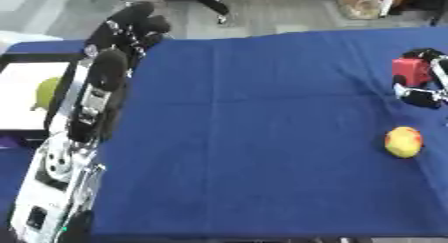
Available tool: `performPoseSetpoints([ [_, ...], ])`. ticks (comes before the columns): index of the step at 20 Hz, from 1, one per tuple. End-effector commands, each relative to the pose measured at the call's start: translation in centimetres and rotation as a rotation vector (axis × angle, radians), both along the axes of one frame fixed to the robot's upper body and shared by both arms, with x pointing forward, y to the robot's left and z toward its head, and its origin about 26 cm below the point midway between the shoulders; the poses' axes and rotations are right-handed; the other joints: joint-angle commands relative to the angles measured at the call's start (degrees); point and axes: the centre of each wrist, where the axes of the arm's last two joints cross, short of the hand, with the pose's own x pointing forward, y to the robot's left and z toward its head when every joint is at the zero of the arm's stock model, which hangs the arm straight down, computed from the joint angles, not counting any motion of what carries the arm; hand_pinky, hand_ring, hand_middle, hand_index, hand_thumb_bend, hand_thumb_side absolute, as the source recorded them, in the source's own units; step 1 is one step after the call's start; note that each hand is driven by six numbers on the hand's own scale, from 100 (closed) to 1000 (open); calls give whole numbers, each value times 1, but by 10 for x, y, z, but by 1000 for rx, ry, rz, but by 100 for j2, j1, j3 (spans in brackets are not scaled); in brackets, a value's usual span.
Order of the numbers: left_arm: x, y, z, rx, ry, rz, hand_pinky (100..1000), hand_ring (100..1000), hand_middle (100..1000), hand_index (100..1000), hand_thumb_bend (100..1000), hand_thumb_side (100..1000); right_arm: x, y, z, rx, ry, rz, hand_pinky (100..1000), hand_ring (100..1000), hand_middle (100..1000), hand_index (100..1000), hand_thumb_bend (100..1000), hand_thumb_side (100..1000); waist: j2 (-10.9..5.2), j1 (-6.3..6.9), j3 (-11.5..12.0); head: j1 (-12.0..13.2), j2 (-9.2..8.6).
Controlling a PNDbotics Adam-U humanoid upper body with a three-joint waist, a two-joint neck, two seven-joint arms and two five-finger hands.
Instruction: Pick up the objects with one hand, pass them to the other hand, and then place them into the box on the other side of the table.
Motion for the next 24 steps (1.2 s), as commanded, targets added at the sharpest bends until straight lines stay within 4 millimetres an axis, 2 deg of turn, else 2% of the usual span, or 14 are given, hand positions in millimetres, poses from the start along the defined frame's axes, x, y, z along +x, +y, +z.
performPoseSetpoints([
  [1,-3,0,5,-8,-9,4,949,904,683,864,693,743,3,14,48,8,-108,101,430,744,735,407,100,100,-61,-42,-10,-5,-16],
  [3,-4,-1,2,-5,7,10,949,904,681,863,693,743,1,35,72,22,-159,203,426,731,718,403,100,100,-62,-54,-14,-3,-16],
  [6,-6,-2,-2,10,45,18,946,905,669,863,679,742,-12,78,112,34,-241,403,424,704,689,404,100,100,-64,-73,-5,7,-16],
  [10,-6,-6,-15,39,120,27,946,906,653,862,637,734,-47,132,160,48,-330,659,421,674,658,408,100,100,-69,-95,8,16,-16],
  [13,-2,-11,-28,71,167,32,949,912,659,867,618,706,-77,162,184,55,-361,817,421,664,648,409,100,100,-83,-111,19,16,-16],
  [15,0,-16,-33,100,176,26,950,919,670,874,610,670,-93,177,193,63,-359,906,422,665,649,410,100,100,-97,-122,24,18,-16],
  [17,3,-22,-35,128,176,10,950,925,678,879,615,644,-102,189,197,73,-346,979,422,667,651,409,100,100,-114,-136,28,23,-16],
  [21,6,-40,-31,174,145,-44,949,932,691,880,695,640,-104,209,192,80,-290,1088,426,682,668,408,100,100,-139,-163,40,29,-16],
  [22,6,-44,-28,184,133,-62,951,935,696,881,770,647,-104,213,190,80,-277,1104,428,690,676,408,100,100,-142,-170,45,23,-16],
  [24,6,-51,-25,204,114,-102,951,937,698,881,764,657,-105,220,187,83,-253,1129,429,695,681,407,100,100,-145,-182,55,7,-16],
])
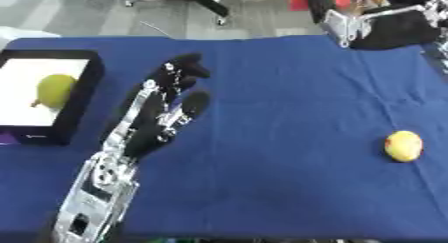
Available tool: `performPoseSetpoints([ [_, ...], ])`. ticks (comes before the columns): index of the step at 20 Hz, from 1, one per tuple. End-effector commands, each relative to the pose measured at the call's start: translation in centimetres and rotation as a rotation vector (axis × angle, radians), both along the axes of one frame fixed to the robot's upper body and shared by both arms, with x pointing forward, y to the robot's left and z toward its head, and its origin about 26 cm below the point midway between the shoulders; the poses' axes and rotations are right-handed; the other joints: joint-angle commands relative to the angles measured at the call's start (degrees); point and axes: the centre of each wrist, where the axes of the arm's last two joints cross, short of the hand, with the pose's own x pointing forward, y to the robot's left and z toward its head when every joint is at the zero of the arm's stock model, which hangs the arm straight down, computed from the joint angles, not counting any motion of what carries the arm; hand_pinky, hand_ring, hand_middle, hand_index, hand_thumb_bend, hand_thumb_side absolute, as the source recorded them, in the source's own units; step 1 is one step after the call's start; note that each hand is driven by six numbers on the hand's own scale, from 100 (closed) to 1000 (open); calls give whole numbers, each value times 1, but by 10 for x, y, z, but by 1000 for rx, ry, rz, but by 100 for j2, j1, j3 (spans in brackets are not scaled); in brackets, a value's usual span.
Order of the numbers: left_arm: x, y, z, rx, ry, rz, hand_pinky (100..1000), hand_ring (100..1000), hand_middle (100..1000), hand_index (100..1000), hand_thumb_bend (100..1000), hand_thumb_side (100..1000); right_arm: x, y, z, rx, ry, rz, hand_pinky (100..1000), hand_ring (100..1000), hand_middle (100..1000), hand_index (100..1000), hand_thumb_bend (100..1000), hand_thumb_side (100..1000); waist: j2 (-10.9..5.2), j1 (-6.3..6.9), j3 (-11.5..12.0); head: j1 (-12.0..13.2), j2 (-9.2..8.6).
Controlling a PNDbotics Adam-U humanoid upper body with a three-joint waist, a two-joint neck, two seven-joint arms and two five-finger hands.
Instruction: Pick up the objects with one hand, pass them to the other hand, and then place them into the box on the other side of the table.
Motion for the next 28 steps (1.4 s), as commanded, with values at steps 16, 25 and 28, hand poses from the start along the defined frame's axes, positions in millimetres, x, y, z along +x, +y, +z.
performPoseSetpoints([
  [16,-1,-32,20,-136,-54,-107,961,946,717,885,801,678,-7,29,-19,-133,-6,108,443,708,691,398,100,100,-73,-79,-13,74,-16],
  [25,-1,-35,18,-143,-42,-70,961,944,715,885,765,668,-9,36,-33,-211,-4,152,448,721,701,390,100,100,-62,-81,-24,120,-16],
  [28,-2,-35,18,-138,-44,-79,961,941,710,882,762,660,-10,38,-35,-220,1,157,450,722,703,391,100,100,-57,-78,-25,118,-16],
])
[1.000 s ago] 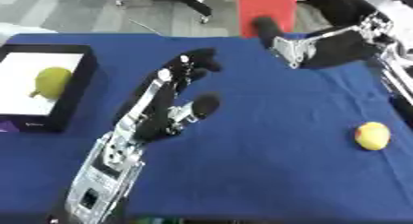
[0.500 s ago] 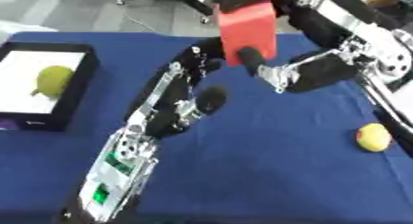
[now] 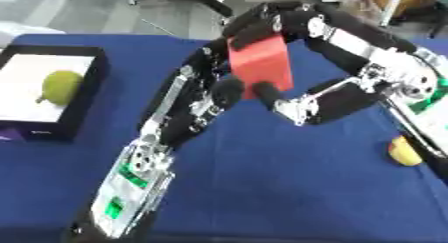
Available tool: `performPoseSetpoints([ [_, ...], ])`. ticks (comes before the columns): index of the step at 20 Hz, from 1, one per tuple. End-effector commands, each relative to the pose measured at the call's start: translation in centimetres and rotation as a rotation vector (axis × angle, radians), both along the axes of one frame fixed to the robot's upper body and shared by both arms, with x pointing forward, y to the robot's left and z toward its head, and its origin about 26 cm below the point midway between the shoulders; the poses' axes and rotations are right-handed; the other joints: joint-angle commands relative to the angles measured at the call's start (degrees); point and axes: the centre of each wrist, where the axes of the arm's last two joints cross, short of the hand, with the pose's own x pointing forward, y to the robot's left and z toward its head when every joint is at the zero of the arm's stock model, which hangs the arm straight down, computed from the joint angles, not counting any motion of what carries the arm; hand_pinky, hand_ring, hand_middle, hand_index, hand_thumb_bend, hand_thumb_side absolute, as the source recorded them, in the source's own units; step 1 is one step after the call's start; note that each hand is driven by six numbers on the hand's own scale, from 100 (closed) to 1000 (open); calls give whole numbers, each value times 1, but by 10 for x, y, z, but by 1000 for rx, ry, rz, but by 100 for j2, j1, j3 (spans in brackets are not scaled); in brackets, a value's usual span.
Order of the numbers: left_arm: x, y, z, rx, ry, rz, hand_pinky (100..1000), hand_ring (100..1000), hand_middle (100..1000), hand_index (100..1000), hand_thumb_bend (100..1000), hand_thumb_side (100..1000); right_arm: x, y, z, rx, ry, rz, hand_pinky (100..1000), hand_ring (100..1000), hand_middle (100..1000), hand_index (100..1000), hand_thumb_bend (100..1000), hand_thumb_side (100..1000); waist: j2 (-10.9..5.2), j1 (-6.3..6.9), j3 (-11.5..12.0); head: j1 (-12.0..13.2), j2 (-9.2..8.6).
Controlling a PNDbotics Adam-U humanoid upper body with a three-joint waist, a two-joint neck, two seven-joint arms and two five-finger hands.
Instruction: Pick up the objects with one hand, pass them to the other hand, and then place them into the box on the other side of the table.
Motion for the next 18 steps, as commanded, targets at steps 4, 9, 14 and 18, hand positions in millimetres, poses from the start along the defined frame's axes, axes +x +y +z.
performPoseSetpoints([
  [4,-3,-6,9,3,-42,-43,961,936,701,881,761,645,-3,1,5,-17,-28,6,454,727,706,392,100,100,-55,-4,-9,-1,-16],
  [9,-4,-8,11,45,-77,-117,963,935,691,876,766,602,-4,2,4,-26,-26,3,460,731,711,395,100,100,-49,-1,-8,-20,-16],
  [14,-5,-9,11,99,-111,-186,962,923,651,858,717,562,-4,3,4,-24,-22,-4,463,734,715,398,100,100,-48,0,-8,-35,-16],
  [18,-5,-9,10,149,-128,-230,956,889,603,827,642,533,-4,3,4,-24,-20,-7,465,735,716,399,100,100,-48,-2,-6,-37,-16],
])
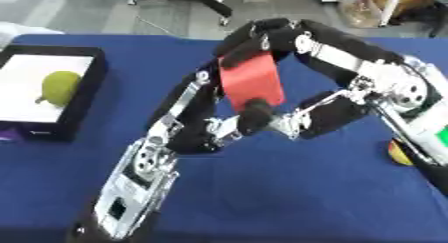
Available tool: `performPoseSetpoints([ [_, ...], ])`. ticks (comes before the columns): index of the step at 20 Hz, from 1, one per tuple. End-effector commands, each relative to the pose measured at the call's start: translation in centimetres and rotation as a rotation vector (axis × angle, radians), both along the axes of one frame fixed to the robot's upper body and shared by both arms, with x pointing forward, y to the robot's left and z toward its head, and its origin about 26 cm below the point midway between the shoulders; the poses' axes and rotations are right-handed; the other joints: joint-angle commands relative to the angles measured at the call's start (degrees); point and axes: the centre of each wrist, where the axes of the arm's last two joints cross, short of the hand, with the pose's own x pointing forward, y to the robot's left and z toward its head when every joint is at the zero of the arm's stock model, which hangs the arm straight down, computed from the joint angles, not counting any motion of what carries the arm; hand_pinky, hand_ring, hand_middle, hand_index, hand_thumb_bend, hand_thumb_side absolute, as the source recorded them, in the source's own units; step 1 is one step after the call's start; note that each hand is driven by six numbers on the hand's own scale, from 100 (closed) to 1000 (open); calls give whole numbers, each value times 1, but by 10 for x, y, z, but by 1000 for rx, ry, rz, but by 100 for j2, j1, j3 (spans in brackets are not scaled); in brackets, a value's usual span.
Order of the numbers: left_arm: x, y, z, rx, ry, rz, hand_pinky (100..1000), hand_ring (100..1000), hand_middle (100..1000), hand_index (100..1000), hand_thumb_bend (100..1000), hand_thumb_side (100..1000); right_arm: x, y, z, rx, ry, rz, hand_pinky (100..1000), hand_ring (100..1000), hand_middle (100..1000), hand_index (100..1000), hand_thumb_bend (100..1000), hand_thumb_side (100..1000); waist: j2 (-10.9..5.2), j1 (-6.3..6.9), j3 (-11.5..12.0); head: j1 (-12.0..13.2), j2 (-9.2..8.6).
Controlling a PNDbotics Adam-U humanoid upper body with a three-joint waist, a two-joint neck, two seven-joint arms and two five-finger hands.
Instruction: Pick up the objects with one hand, pass them to the other hand, and then place them into the box on the other side of the table.
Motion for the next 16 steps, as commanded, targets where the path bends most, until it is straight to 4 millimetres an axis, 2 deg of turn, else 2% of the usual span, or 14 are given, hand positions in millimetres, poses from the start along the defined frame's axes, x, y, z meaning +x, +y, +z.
performPoseSetpoints([
  [1,-4,-5,8,21,-46,-53,952,879,590,815,618,530,-1,-1,7,-5,-27,-10,465,734,715,399,100,100,-50,-7,0,-10,-16],
  [2,-3,-5,8,19,-44,-50,951,877,587,813,613,531,-1,-1,7,-6,-30,-8,465,734,715,399,100,100,-50,-7,-1,-8,-16],
  [5,-3,-5,8,-1,-29,-25,938,844,543,771,499,532,-1,-1,6,-11,-32,-3,467,737,718,401,100,100,-48,-8,-5,-1,-16],
  [7,-3,-5,8,-19,-16,-3,925,814,504,732,376,513,-1,-1,5,-14,-30,-1,479,747,730,411,100,100,-46,-7,-10,6,-16],
  [10,-3,-5,9,-52,-1,46,901,760,434,658,194,481,-1,-1,5,-26,-32,14,578,802,785,473,100,100,-45,-6,-17,15,-16],
  [11,-3,-5,9,-64,4,63,890,734,399,622,123,459,-1,-1,4,-30,-32,20,622,836,822,526,100,100,-45,-6,-20,17,-16],
  [12,-3,-5,9,-78,10,82,884,722,383,605,100,447,-1,0,4,-38,-34,30,643,852,840,553,100,100,-46,-6,-22,18,-16],
  [16,-3,-7,10,-123,32,138,874,692,345,561,100,419,-1,0,5,-62,-55,74,734,941,926,703,100,100,-50,-4,-32,21,-16],
])
